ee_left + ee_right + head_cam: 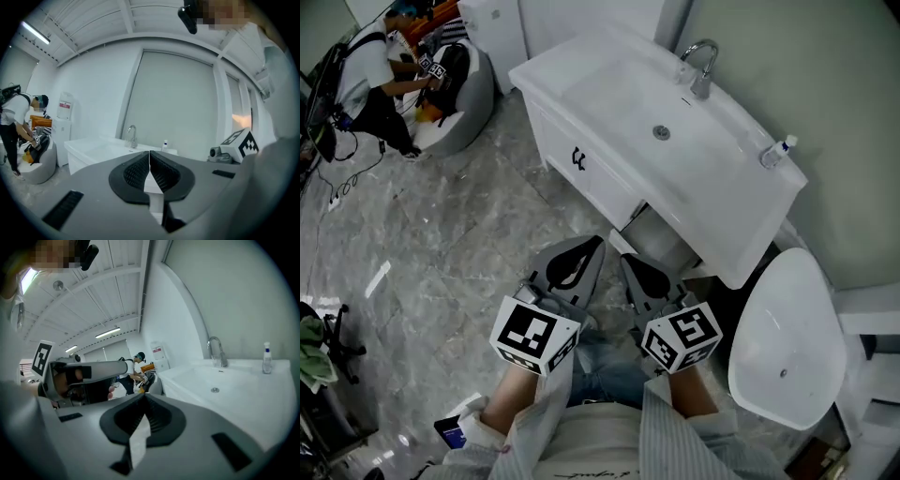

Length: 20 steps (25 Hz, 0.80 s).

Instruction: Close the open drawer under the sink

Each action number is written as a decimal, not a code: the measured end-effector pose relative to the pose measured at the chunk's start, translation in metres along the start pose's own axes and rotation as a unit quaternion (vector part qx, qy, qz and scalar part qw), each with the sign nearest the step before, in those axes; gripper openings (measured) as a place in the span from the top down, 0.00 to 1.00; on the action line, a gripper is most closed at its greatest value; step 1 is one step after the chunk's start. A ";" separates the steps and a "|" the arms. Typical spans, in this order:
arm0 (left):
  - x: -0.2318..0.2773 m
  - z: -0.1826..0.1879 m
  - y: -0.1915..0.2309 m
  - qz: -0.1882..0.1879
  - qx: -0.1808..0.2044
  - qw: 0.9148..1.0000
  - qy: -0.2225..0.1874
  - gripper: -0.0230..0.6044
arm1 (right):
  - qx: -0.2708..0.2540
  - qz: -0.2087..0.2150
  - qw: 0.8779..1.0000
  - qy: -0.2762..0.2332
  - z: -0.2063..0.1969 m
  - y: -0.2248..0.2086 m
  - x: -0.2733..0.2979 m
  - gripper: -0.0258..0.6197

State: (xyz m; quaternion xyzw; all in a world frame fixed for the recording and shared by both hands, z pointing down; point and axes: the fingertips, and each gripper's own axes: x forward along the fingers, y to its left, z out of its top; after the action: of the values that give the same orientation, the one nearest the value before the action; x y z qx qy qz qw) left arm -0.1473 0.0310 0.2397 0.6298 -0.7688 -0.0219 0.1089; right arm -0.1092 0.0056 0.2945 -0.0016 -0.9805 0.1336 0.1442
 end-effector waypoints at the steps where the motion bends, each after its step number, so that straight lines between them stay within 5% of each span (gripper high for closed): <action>1: 0.006 0.000 -0.002 -0.013 0.000 1.000 0.002 0.94 | 0.004 -0.012 1.000 -0.001 0.000 -0.004 -0.002 0.95; 8: 0.057 0.005 -0.017 -0.127 0.004 0.992 0.011 0.94 | 0.031 -0.119 0.992 -0.020 0.003 -0.036 -0.015 0.95; 15: 0.083 0.003 -0.042 -0.257 0.018 0.966 0.034 0.94 | 0.072 -0.235 0.968 -0.052 0.004 -0.055 -0.026 0.95; 20: 0.088 -0.004 -0.044 -0.304 0.025 0.951 0.049 0.94 | 0.100 -0.300 0.946 -0.075 -0.003 -0.063 -0.039 0.95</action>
State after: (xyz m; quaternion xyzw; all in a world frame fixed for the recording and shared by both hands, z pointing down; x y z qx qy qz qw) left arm -0.1204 -0.0629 0.2487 0.8363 -0.5352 -0.0039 0.1189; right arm -0.0683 -0.0563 0.3032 0.3171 -0.9251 0.1816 0.1034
